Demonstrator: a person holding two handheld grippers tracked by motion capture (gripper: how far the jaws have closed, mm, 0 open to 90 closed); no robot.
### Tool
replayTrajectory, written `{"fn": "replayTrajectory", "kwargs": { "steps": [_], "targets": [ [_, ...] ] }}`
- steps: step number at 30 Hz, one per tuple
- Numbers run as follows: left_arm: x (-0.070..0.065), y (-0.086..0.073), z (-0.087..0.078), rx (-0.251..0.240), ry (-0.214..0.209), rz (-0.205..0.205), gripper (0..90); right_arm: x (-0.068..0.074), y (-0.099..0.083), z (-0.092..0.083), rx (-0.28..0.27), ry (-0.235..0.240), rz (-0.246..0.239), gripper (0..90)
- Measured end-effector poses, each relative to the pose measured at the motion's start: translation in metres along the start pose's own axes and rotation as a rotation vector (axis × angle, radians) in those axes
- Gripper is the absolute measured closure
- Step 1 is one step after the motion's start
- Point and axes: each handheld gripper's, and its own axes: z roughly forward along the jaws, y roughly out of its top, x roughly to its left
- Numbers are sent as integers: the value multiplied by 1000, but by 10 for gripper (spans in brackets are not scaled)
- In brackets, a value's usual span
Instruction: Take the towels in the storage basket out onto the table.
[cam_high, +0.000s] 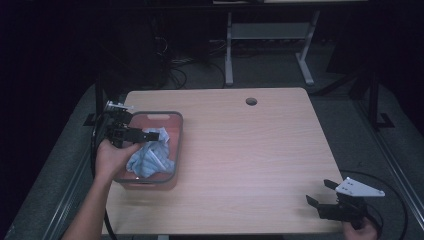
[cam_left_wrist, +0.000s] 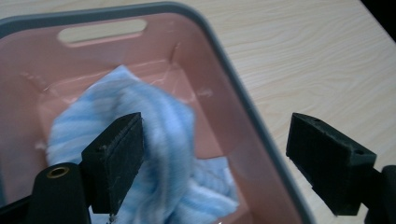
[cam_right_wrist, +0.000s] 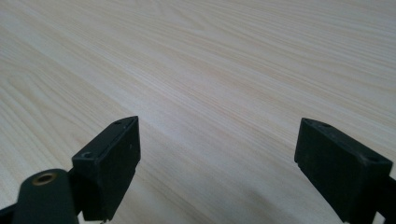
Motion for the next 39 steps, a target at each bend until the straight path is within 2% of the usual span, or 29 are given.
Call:
{"fn": "replayTrajectory", "kwargs": {
  "steps": [10, 11, 13, 15, 20, 23, 26, 30, 35, 39],
  "targets": [
    [16, -12, 13, 34, 24, -53, 183, 2, 1, 0, -4, 3, -3, 138],
    [19, -13, 17, 49, 32, -62, 183, 2, 1, 0, -4, 5, -5, 138],
    [20, -14, 22, 59, 34, -71, 186, 2, 1, 0, -3, 3, -7, 138],
    [21, -14, 27, 83, 54, -74, 219, 3, 1, 1, -2, 5, -6, 138],
    [22, -14, 37, 92, 60, -96, 240, 3, 1, 1, -2, 6, -7, 138],
    [23, -16, 47, 125, 82, -103, 243, 2, 1, -1, -5, 1, -7, 138],
    [24, -16, 52, 151, 100, -101, 282, 1, 0, -1, -6, 1, -3, 138],
    [21, -15, 55, 155, 100, -96, 361, 1, 0, -3, -11, 3, -10, 138],
    [18, -16, 58, 203, 124, -70, 539, -1, -1, -6, -25, -5, 1, 138],
    [18, -18, 57, 218, 129, -56, 663, -1, -1, -7, -32, -6, -3, 138]
  ]
}}
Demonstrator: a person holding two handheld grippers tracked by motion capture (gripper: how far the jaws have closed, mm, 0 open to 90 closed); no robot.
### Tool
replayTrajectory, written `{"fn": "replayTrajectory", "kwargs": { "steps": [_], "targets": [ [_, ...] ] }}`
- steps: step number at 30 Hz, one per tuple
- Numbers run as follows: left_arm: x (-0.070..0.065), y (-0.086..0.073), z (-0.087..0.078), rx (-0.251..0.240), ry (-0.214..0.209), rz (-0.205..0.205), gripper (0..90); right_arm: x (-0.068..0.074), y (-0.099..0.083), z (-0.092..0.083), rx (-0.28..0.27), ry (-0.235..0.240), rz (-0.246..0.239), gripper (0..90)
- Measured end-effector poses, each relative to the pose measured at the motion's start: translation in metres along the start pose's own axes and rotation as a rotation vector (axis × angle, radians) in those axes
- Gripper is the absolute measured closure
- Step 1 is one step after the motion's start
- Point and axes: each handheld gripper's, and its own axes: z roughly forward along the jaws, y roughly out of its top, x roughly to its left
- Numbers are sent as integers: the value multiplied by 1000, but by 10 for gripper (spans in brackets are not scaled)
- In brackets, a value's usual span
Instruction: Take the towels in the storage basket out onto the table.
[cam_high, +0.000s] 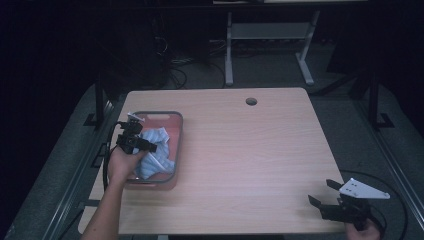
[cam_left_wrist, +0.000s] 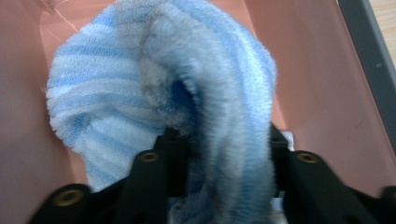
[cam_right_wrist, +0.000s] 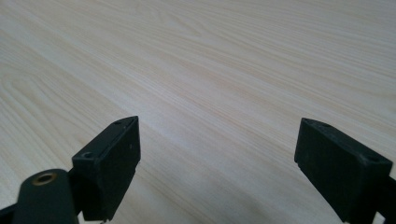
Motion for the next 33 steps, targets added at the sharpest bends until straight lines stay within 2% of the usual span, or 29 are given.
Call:
{"fn": "replayTrajectory", "kwargs": {
  "steps": [3, 7, 9, 16, 20, 24, 26, 33],
  "targets": [
    [0, -2, -2, 1, 2, 5, 690, 0, 0, 0, 4, -2, 0, 138],
    [1, -5, -8, -29, -11, -7, 698, 1, 0, 0, 0, -3, 5, 138],
    [3, -7, -12, -59, -38, -23, 705, 1, 0, 0, -3, -6, 4, 138],
    [4, -11, -24, -111, -73, -27, 713, 0, 0, 1, -6, -4, 12, 138],
    [7, -15, -34, -152, -109, -43, 713, 1, 1, 2, -3, -1, 4, 138],
    [7, -16, -42, -171, -147, -46, 704, 2, 1, 2, 0, -2, 4, 138],
    [5, -16, -46, -176, -146, -32, 703, 2, 1, 2, 1, 0, 4, 138],
    [5, -16, -56, -217, -183, -42, 705, 2, 1, 2, 1, -2, 6, 138]
  ]
}}
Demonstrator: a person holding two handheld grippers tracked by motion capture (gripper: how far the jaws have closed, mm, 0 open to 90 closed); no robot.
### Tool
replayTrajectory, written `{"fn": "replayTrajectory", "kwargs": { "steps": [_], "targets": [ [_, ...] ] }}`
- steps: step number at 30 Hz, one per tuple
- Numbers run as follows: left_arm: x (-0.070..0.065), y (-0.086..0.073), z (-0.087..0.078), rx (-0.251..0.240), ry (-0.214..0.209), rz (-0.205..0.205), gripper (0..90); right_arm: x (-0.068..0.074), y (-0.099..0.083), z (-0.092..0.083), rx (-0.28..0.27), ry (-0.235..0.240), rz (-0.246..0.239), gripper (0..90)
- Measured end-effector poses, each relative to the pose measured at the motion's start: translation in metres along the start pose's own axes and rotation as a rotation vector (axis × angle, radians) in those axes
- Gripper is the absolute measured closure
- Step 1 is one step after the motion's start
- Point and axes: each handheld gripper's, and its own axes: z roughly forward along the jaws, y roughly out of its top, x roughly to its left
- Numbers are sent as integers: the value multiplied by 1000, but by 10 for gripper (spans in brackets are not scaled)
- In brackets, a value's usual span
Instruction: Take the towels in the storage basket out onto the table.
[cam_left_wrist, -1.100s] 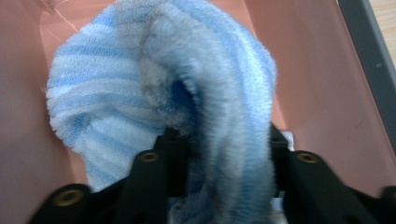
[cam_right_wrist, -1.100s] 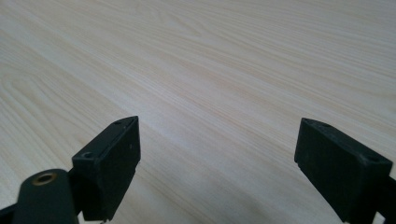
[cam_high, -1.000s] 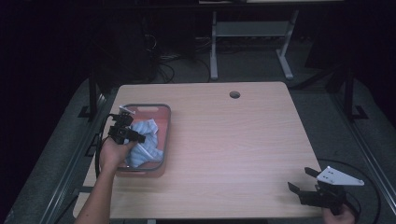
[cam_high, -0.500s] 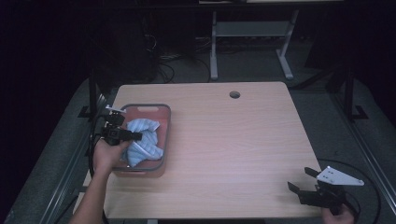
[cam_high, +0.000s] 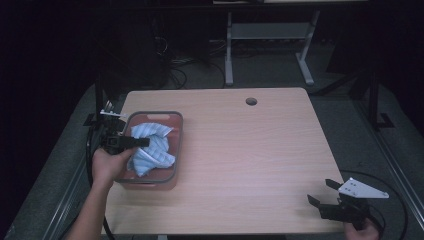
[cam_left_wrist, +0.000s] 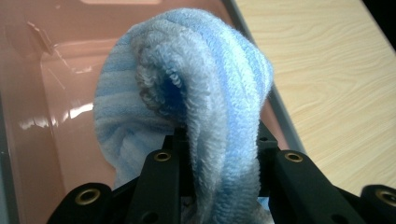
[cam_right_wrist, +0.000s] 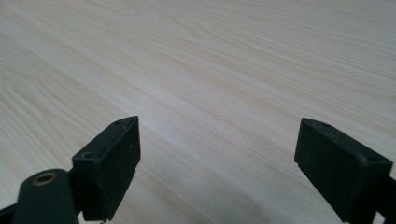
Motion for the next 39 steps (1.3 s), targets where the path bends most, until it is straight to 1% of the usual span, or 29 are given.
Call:
{"fn": "replayTrajectory", "kwargs": {
  "steps": [3, 4, 8, 10, 15, 17, 21, 24, 28, 29, 31, 32, 34, 35, 39],
  "targets": [
    [-1, 0, -3, -5, -4, 3, 705, 1, 0, 1, 2, 3, 4, 138],
    [-2, 1, -7, -16, 0, 7, 707, 1, 1, 1, 3, 3, 2, 138],
    [-2, 4, -14, -40, -12, -7, 712, 2, 2, 1, 2, 4, -7, 138],
    [-3, 5, -17, -40, -10, 5, 712, 2, 2, 1, 1, 4, -7, 138],
    [-6, 7, -24, -57, -17, 9, 713, 1, 2, 1, 0, 7, -14, 138],
    [-9, 10, -27, -62, -24, 16, 714, 1, 1, 0, 0, 7, -12, 138],
    [-15, 15, -34, -75, -21, 26, 715, 1, 2, 0, -3, 6, -12, 138],
    [-17, 17, -38, -81, -26, 30, 715, 1, 2, 0, -2, 7, -19, 138],
    [-24, 24, -48, -100, -28, 41, 715, 1, 2, 1, -2, 7, -17, 138],
    [-26, 25, -50, -103, -26, 44, 716, 1, 2, 1, -1, 8, -18, 138],
    [-30, 27, -52, -104, -2, 58, 715, 1, 2, 1, 1, 8, -18, 138],
    [-32, 29, -53, -103, 0, 64, 716, 1, 2, 1, 1, 9, -18, 138],
    [-33, 30, -54, -105, -3, 69, 716, 1, 2, 0, -2, 12, -19, 138],
    [-36, 33, -56, -110, -7, 70, 716, 1, 2, 0, -1, 11, -17, 138],
    [-41, 37, -57, -120, -24, 65, 717, 2, 2, 1, 1, 12, -15, 138]
  ]
}}
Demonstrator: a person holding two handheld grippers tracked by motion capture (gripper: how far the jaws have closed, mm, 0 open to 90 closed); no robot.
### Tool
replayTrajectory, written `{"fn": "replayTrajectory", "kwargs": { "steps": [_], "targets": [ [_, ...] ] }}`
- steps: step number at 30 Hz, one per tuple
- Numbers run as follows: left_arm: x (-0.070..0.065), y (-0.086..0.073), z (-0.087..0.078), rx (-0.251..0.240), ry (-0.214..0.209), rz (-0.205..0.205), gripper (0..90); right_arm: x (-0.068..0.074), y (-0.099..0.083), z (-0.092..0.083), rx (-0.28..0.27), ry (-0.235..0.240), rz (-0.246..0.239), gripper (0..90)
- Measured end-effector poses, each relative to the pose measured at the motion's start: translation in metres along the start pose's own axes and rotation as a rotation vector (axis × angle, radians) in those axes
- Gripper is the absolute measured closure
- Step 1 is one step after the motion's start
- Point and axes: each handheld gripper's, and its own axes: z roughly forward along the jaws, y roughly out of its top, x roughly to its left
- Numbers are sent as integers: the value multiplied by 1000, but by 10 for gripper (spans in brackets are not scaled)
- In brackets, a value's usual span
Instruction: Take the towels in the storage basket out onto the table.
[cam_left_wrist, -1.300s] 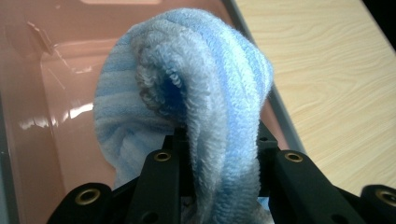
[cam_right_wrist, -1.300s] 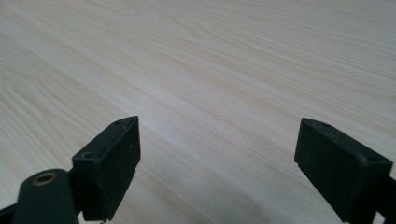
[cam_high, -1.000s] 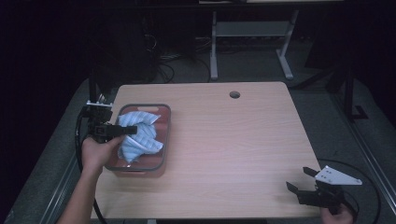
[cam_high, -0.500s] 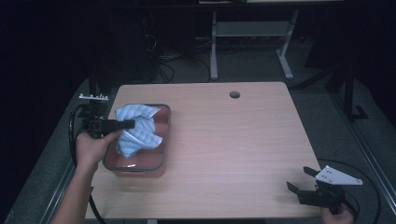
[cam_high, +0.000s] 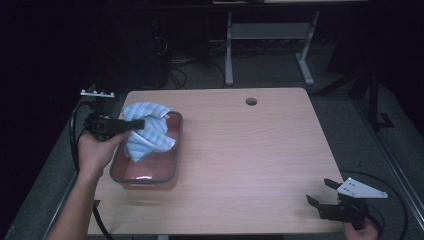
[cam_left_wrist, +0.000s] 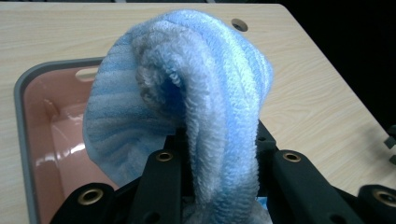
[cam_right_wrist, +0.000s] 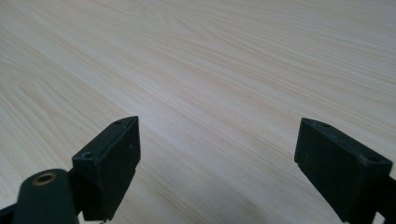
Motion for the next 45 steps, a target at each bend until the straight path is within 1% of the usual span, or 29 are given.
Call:
{"fn": "replayTrajectory", "kwargs": {
  "steps": [3, 5, 7, 12, 14, 15, 17, 20, 22, 27, 28, 33, 35, 36, 39, 40, 43, 45],
  "targets": [
    [-5, 4, 1, -9, -20, -2, 717, -1, 0, 0, -2, 0, -6, 138],
    [-8, 7, 2, -10, -30, 5, 717, -1, 0, 0, -4, 0, -5, 138],
    [-11, 10, 3, -22, -50, -5, 717, -1, 0, 0, -4, 0, -2, 138],
    [-23, 18, 5, -33, -75, 6, 717, -1, 1, 1, -3, 0, -3, 138],
    [-27, 22, 7, -27, -74, 12, 717, 0, 0, 1, -3, 1, 1, 138],
    [-27, 22, 7, -27, -74, 12, 717, -1, 0, 1, 0, 1, -3, 138],
    [-34, 26, 10, -20, -76, 25, 717, 0, 0, 1, 1, 1, -6, 138],
    [-41, 29, 14, -9, -82, 42, 716, 0, 0, 2, 5, 4, -12, 138],
    [-45, 30, 17, -7, -87, 45, 716, 1, 0, 3, 7, 4, -12, 138],
    [-52, 35, 22, 16, -96, 70, 716, 1, -1, 1, 3, -1, -16, 138],
    [-53, 35, 22, 12, -96, 65, 715, 0, -1, 1, 2, -3, -13, 138],
    [-59, 40, 24, 4, -113, 71, 716, -1, -1, 1, -2, -4, -7, 138],
    [-60, 40, 25, 5, -113, 72, 715, -1, -1, 1, -3, -3, -10, 138],
    [-64, 42, 26, 10, -115, 75, 716, 0, 0, 1, -4, -3, -7, 138],
    [-67, 43, 26, 11, -117, 79, 715, 0, 0, 1, -5, 1, -11, 138],
    [-71, 45, 27, 11, -123, 85, 715, 0, 0, 1, -8, 2, -16, 138],
    [-76, 47, 31, 21, -134, 93, 715, 0, -1, 0, -12, 2, -3, 138],
    [-78, 48, 34, 25, -139, 87, 715, 0, -2, -1, -14, 0, 0, 138]
  ]
}}
